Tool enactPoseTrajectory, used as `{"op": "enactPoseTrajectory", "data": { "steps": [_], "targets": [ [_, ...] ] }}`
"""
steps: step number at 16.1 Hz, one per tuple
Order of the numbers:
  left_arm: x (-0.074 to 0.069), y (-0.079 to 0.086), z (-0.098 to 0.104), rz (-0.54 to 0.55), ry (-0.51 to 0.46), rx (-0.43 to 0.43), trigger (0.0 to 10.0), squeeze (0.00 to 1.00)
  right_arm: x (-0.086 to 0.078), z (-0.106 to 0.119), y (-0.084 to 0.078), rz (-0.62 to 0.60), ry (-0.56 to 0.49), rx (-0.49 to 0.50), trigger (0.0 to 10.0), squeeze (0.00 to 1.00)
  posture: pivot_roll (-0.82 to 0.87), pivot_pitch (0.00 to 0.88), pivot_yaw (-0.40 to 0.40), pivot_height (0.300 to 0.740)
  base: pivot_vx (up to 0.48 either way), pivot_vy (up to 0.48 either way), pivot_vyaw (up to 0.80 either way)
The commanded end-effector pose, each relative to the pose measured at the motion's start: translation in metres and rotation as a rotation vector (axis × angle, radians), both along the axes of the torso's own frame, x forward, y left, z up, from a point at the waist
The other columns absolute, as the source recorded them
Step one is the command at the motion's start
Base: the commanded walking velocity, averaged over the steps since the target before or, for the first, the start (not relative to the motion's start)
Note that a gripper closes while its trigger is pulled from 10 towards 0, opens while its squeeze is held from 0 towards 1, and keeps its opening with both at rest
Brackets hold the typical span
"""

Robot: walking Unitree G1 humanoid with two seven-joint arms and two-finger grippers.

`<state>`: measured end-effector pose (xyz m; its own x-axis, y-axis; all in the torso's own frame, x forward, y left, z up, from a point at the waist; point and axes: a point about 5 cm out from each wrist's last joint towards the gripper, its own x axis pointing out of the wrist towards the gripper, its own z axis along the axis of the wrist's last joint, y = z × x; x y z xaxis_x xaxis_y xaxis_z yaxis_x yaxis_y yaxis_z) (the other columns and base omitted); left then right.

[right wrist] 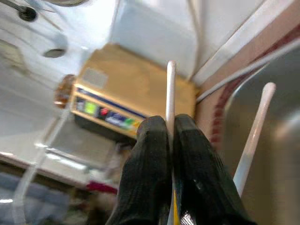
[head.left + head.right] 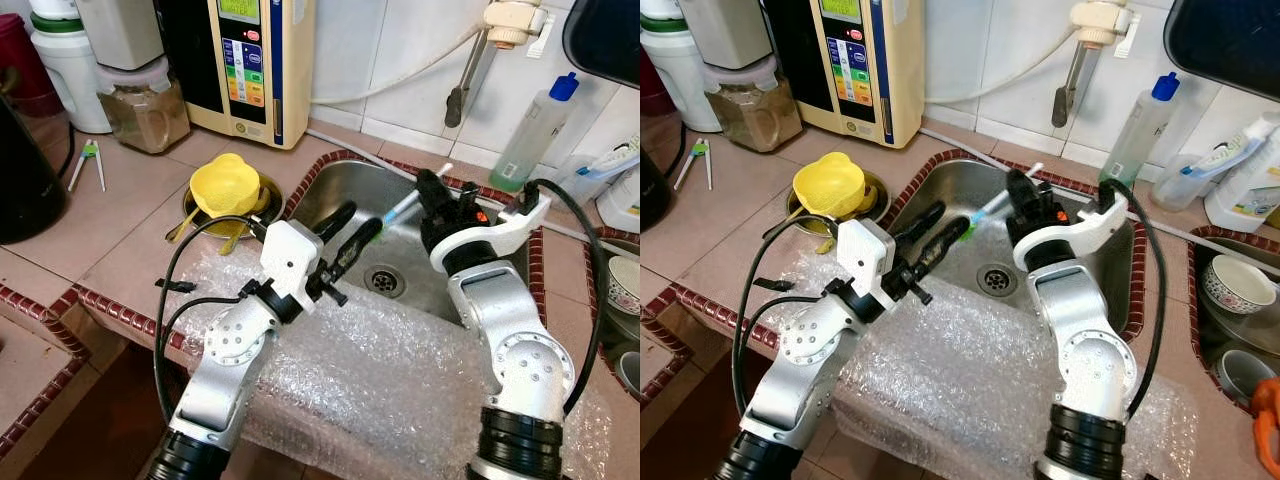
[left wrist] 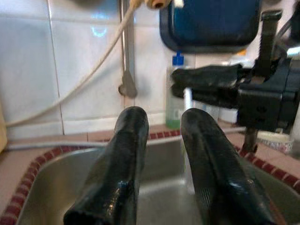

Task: Kitchen organization

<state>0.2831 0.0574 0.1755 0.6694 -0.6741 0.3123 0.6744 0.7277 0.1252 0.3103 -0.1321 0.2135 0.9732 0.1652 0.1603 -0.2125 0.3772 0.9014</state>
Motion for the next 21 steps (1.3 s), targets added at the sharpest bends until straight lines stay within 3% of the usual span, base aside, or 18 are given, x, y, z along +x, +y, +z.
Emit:
{"op": "enactPoseTrajectory", "data": {
  "steps": [1, 3, 5, 8, 11, 15, 16, 17, 18, 21],
  "targets": [
    [0.001, 0.002, -0.005, -0.002, 0.045, 0.003, 10.0, 1.00, 0.002, -0.005, -0.002, -0.025, 0.008, -0.077, 0.0, 0.00, 0.02, 0.091, -0.064, 0.740, 0.000, 0.000, 0.00],
    [0.002, 0.012, -0.008, 0.025, 0.116, -0.041, 10.0, 1.00, 0.010, -0.006, -0.010, -0.054, -0.025, -0.265, 0.0, 0.00, 0.02, 0.093, -0.057, 0.740, 0.000, 0.000, 0.00],
    [0.002, 0.020, -0.014, 0.044, 0.171, -0.030, 10.0, 1.00, 0.024, -0.016, -0.026, -0.090, -0.030, -0.463, 0.0, 0.00, 0.03, 0.093, -0.053, 0.740, 0.000, 0.000, 0.00],
    [0.000, 0.028, -0.024, 0.058, 0.286, 0.034, 10.0, 1.00, 0.044, -0.025, -0.047, -0.097, -0.030, -0.655, 0.0, 0.00, 0.05, 0.096, -0.045, 0.740, 0.000, 0.000, 0.00],
    [-0.007, 0.030, -0.032, 0.024, 0.339, 0.097, 10.0, 1.00, 0.060, -0.037, -0.042, -0.005, -0.061, -0.832, 0.0, 0.00, 0.07, 0.101, -0.034, 0.740, 0.000, 0.000, 0.00],
    [-0.008, 0.031, -0.032, 0.002, 0.362, 0.146, 10.0, 1.00, 0.073, -0.052, -0.035, 0.089, -0.051, -0.990, 0.0, 0.00, 0.09, 0.099, -0.021, 0.740, 0.000, 0.000, 0.00],
    [-0.009, 0.031, -0.032, -0.004, 0.366, 0.156, 10.0, 1.00, 0.074, -0.057, -0.034, 0.105, -0.032, -1.007, 1.1, 0.00, 0.09, 0.099, -0.021, 0.740, 0.000, 0.000, 0.00],
    [-0.010, 0.031, -0.033, -0.005, 0.367, 0.166, 10.0, 1.00, 0.075, -0.061, -0.033, 0.120, -0.022, -1.007, 5.1, 0.00, 0.09, 0.099, -0.019, 0.740, 0.000, 0.000, 0.00],
    [-0.010, 0.031, -0.033, -0.005, 0.370, 0.173, 10.0, 1.00, 0.076, -0.065, -0.031, 0.138, -0.025, -1.034, 10.0, 1.00, 0.09, 0.100, -0.018, 0.740, 0.000, 0.000, 0.00],
    [-0.011, 0.032, -0.034, 0.000, 0.372, 0.190, 10.0, 1.00, 0.075, -0.074, -0.031, 0.151, -0.008, -1.099, 10.0, 1.00, 0.10, 0.103, -0.018, 0.740, 0.000, 0.000, 0.00]
  ]
}}
